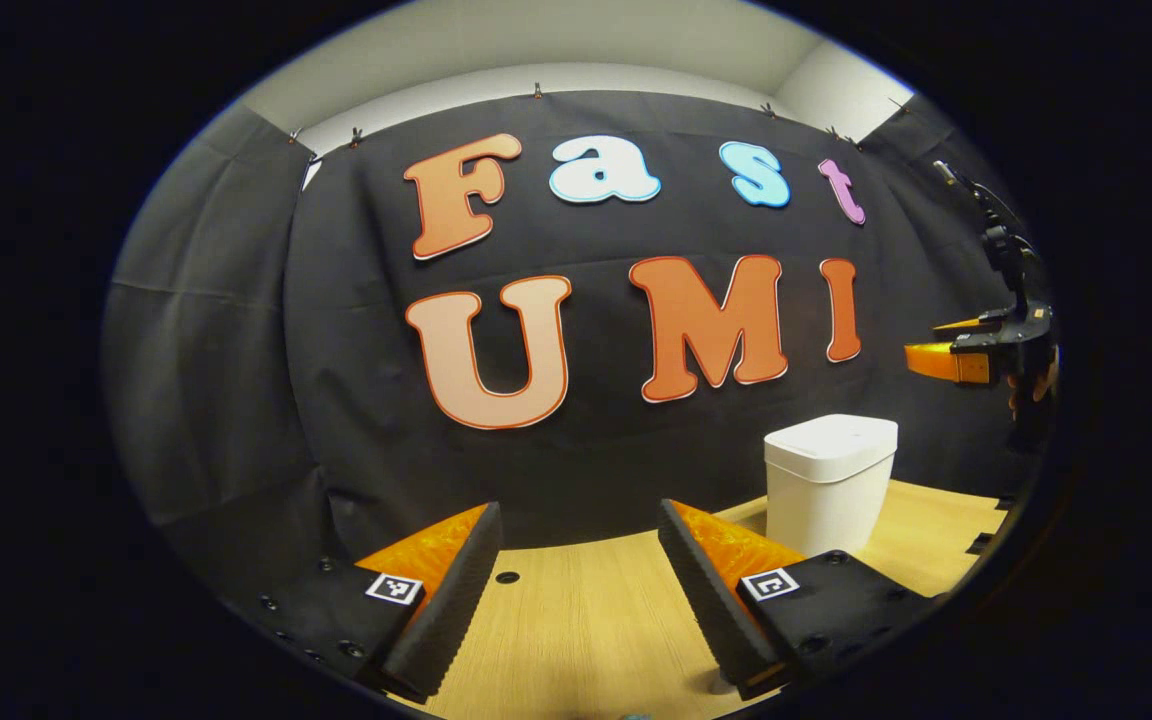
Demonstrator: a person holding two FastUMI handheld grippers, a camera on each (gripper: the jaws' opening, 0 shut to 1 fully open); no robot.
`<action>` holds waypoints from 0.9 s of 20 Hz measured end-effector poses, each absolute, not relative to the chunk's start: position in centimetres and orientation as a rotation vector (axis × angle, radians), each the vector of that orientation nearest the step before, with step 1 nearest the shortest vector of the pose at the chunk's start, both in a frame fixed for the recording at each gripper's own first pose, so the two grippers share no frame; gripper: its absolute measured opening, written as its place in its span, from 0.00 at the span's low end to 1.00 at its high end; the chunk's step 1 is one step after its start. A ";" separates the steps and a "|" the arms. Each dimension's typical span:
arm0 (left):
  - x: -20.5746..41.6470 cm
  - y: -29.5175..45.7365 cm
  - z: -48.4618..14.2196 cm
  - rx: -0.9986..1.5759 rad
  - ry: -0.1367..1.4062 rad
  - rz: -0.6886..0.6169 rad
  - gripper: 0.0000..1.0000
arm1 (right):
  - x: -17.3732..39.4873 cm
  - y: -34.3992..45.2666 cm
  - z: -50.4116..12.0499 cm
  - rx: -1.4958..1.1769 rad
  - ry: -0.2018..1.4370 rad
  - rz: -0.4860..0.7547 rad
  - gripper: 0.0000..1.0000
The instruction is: Press the lid of the desktop garbage bin to open it, pick up the crumpled paper on the desktop and throw it into the bin, then pick up the pop can on the desktop and drop it into the bin, and finally close the garbage bin lid.
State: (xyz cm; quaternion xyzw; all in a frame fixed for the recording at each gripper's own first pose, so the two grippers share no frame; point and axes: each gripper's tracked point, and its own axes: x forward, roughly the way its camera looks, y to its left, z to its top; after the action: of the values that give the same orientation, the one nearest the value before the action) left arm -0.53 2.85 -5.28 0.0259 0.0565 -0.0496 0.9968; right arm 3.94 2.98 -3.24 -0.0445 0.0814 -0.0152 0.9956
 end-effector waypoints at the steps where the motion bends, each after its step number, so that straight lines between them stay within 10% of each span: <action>1: -0.4 3.0 -5.2 0.059 0.111 -0.083 1.00 | 4.7 2.9 -3.5 -0.086 0.166 -0.016 0.82; 5: -0.4 2.7 -6.0 0.010 0.153 0.019 1.00 | 8.1 2.1 -4.8 -0.060 0.189 0.029 0.67; 12: -1.2 3.4 -7.0 0.040 0.211 0.163 1.00 | 13.1 -1.9 -8.8 -0.056 0.263 -0.020 0.09; 18: -2.4 3.4 -7.8 0.068 0.257 0.239 1.00 | 15.9 -2.5 -12.6 0.001 0.333 0.021 0.01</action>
State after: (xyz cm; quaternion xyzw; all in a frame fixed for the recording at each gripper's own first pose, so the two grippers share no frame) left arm -2.44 3.39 -7.78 0.0337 0.1276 0.1187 0.9841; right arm 15.85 -2.50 -12.61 0.0005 0.1658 0.0103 0.9861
